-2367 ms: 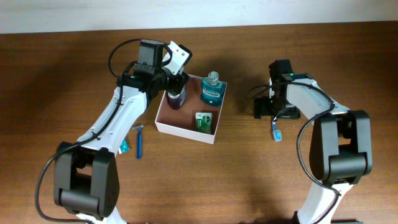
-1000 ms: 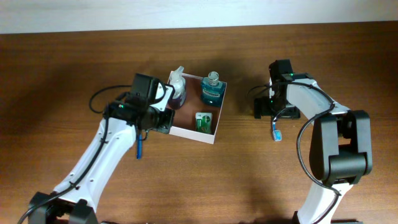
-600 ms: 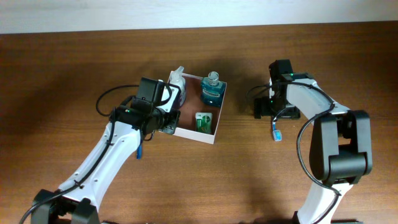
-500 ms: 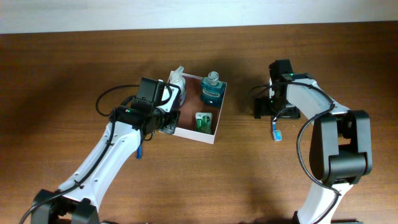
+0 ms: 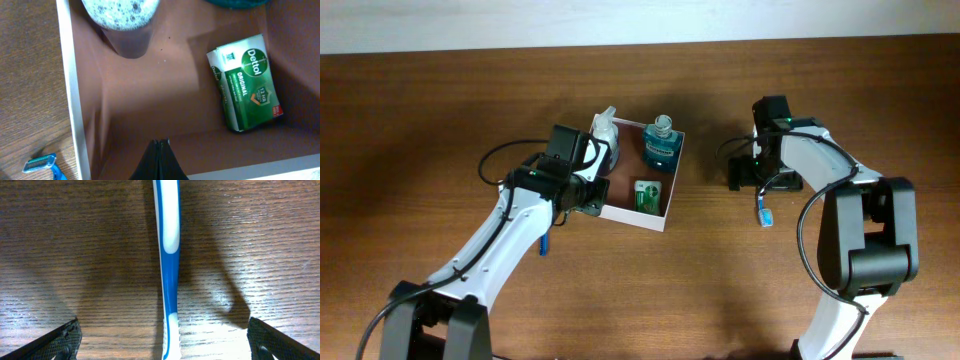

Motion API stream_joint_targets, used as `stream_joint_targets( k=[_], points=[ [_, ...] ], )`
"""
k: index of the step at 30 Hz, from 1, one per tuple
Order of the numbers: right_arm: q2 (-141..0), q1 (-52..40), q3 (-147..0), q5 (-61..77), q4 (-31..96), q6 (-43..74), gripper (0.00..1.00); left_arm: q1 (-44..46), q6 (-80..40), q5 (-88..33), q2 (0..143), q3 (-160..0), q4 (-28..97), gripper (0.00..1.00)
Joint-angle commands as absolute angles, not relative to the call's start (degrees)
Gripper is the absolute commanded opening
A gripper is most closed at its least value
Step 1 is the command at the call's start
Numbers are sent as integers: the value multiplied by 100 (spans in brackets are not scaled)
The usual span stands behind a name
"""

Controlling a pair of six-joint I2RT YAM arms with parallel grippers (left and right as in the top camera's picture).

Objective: Pack container
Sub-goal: 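Open the left gripper and release the pump bottle in the box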

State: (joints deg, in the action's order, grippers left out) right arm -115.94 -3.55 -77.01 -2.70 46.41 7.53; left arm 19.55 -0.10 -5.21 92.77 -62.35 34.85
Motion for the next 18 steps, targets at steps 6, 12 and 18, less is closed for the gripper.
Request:
stream_joint_targets(
  k=[6, 12, 18],
  points=[
    [-11834, -368, -7502, -449, 4661, 751, 98, 1951, -71, -469, 9332, -6191, 3625, 1],
    [-11834, -368, -7502, -449, 4661, 751, 99, 1951, -73, -467, 9332, -6191, 3839, 1],
    [-11834, -368, -7502, -449, 4661, 751, 99, 1951, -366, -517, 9332, -6191, 3970, 1]
  ],
)
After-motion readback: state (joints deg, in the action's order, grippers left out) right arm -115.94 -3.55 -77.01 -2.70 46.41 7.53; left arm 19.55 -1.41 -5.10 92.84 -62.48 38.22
